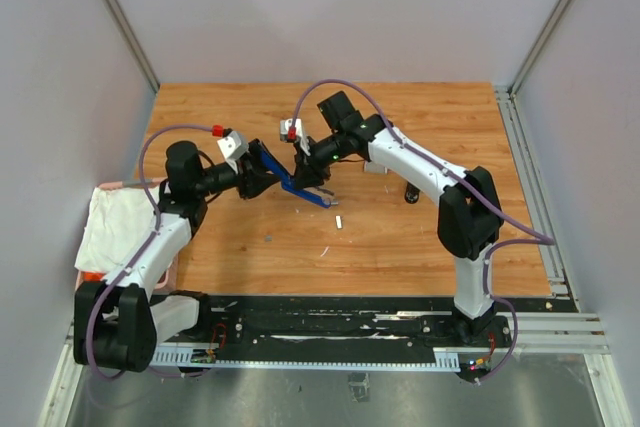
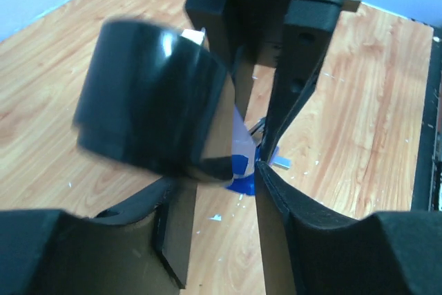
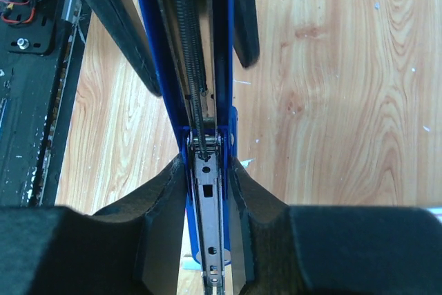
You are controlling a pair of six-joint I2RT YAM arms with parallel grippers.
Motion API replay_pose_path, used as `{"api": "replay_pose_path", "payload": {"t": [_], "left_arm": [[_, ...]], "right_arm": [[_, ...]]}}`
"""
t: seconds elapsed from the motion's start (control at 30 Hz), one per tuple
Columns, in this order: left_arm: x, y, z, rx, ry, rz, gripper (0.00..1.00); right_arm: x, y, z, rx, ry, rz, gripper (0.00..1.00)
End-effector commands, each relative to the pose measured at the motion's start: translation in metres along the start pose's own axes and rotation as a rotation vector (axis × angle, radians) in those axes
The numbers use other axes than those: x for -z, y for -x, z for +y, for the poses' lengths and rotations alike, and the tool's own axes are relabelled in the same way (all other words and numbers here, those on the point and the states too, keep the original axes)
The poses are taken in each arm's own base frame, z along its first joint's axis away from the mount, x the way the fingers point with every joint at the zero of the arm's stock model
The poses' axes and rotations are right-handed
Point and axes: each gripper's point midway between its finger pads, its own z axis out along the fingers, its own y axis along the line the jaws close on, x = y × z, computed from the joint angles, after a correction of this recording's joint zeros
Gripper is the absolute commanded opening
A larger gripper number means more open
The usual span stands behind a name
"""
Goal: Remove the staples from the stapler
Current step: Place the stapler at the center of the board.
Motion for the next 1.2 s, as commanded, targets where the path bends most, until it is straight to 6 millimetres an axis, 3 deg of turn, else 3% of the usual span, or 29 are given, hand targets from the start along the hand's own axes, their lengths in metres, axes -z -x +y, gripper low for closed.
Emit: {"api": "replay_pose_path", "payload": {"t": [0.0, 0.27, 0.37, 0.43, 0.5, 0.7, 0.87, 1.17], "left_arm": [[0.01, 0.008, 0.02, -0.017, 0.086, -0.048, 0.47], [0.027, -0.001, 0.046, 0.091, 0.129, -0.041, 0.74], [0.039, -0.006, 0.057, 0.083, 0.197, -0.026, 0.86], [0.046, -0.008, 0.06, 0.064, 0.233, -0.022, 0.89], [0.054, -0.007, 0.063, 0.057, 0.271, -0.026, 1.0], [0.084, -0.008, 0.067, 0.025, 0.395, 0.015, 0.98], [0.114, 0.0, 0.074, 0.028, 0.519, 0.049, 0.98], [0.163, 0.019, 0.101, 0.084, 0.695, 0.016, 0.98]], "right_arm": [[0.013, 0.001, -0.008, -0.104, -0.066, 0.045, 0.0], [0.01, -0.017, -0.025, -0.169, -0.145, 0.122, 0.0], [0.008, -0.022, -0.036, -0.183, -0.206, 0.167, 0.0], [0.003, -0.026, -0.042, -0.164, -0.239, 0.208, 0.0], [-0.003, -0.029, -0.047, -0.151, -0.264, 0.238, 0.0], [-0.025, -0.035, -0.064, -0.116, -0.333, 0.308, 0.0], [-0.048, -0.027, -0.071, -0.058, -0.351, 0.325, 0.0], [-0.088, -0.044, -0.067, -0.034, -0.34, 0.386, 0.0]]}}
